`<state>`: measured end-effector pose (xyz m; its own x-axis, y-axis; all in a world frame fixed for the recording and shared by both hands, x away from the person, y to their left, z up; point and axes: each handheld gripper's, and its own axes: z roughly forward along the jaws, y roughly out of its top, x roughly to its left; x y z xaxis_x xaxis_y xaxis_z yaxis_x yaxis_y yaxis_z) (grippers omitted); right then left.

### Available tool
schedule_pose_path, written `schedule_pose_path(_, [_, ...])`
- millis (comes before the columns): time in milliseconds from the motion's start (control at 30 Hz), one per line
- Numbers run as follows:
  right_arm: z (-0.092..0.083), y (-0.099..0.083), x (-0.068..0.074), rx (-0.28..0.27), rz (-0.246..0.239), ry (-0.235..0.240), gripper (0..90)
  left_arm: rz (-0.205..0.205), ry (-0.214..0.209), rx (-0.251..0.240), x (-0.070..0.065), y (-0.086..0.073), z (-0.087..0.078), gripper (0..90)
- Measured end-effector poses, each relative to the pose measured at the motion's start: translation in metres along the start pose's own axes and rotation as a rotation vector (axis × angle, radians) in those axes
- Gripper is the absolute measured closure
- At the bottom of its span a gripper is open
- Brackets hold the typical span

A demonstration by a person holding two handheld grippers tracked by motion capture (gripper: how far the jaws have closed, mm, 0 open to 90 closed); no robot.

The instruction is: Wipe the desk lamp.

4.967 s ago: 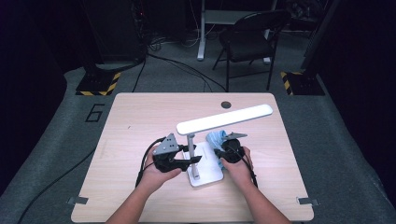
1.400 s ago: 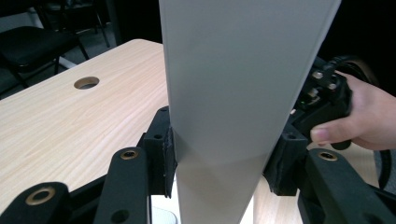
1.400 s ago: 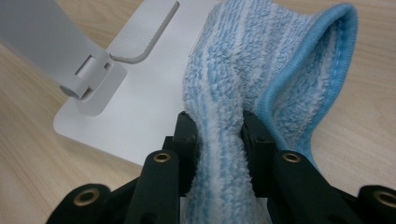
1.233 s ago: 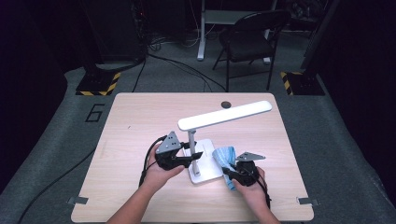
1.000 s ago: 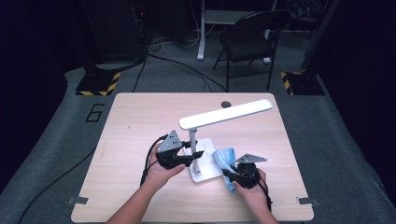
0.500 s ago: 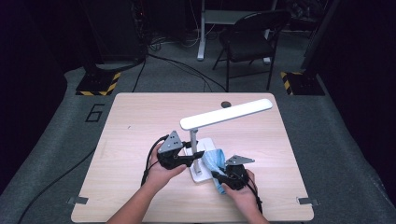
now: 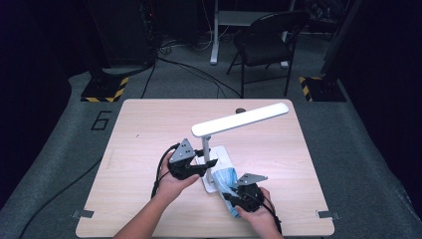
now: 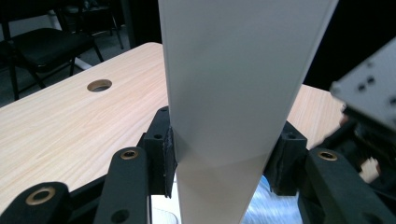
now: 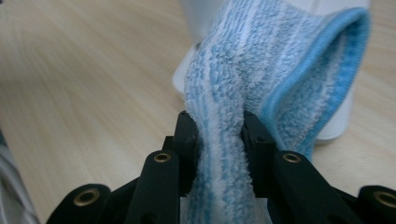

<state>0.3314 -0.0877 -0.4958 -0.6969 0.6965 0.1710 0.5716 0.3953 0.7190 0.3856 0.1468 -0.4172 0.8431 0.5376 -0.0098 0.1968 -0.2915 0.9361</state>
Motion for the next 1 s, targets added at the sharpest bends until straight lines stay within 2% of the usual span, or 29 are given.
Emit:
schedule_pose_path(33, [0.004, -0.001, 0.005, 0.01, 0.006, 0.009, 71.4, -0.001, 0.0, 0.0, 0.0, 0.0, 0.0, 52.6])
schedule_pose_path(133, [0.014, 0.0, 0.009, 0.005, -0.025, 0.017, 71.5, 0.005, -0.007, -0.002, 0.001, 0.0, 0.0, 52.6])
schedule_pose_path(267, [0.024, 0.001, 0.011, -0.02, -0.011, 0.017, 72.4, -0.006, -0.016, -0.012, 0.002, -0.002, 0.0, 52.5])
schedule_pose_path(300, [0.025, 0.002, 0.012, -0.021, -0.029, 0.007, 72.5, -0.007, -0.015, -0.01, 0.002, -0.002, 0.0, 52.5])
schedule_pose_path(333, [0.025, 0.002, 0.014, -0.016, -0.036, 0.018, 72.7, -0.006, -0.02, -0.012, 0.002, -0.002, 0.0, 52.5])
schedule_pose_path(433, [0.026, 0.003, 0.016, -0.009, -0.056, -0.025, 74.0, -0.008, -0.017, -0.007, 0.003, -0.001, -0.001, 52.4])
schedule_pose_path(500, [0.026, 0.002, 0.017, -0.01, -0.099, -0.054, 74.6, -0.015, -0.034, -0.011, 0.006, -0.002, -0.002, 52.3])
schedule_pose_path(633, [0.023, -0.001, 0.015, -0.026, -0.085, -0.095, 74.9, -0.019, -0.046, -0.014, 0.008, -0.003, -0.002, 52.1])
schedule_pose_path(667, [0.021, -0.002, 0.013, -0.024, -0.067, -0.101, 74.9, -0.019, -0.044, -0.016, 0.008, -0.003, -0.002, 52.1])
schedule_pose_path(700, [0.021, -0.002, 0.01, -0.032, -0.07, -0.105, 74.9, -0.022, -0.044, -0.017, 0.008, -0.003, -0.002, 52.0])
schedule_pose_path(733, [0.02, -0.003, 0.009, -0.033, -0.046, -0.11, 74.9, -0.022, -0.044, -0.017, 0.008, -0.003, -0.002, 52.0])
schedule_pose_path(800, [0.019, -0.003, 0.004, -0.036, -0.051, -0.124, 74.9, -0.02, -0.044, -0.015, 0.008, -0.003, -0.002, 52.0])
schedule_pose_path(967, [0.015, -0.004, -0.007, -0.056, -0.002, -0.156, 74.8, -0.018, -0.044, -0.015, 0.009, -0.003, -0.003, 52.0])
schedule_pose_path(1000, [0.014, -0.004, -0.012, -0.055, -0.01, -0.159, 74.8, -0.02, -0.048, -0.019, 0.009, -0.003, -0.003, 52.0])
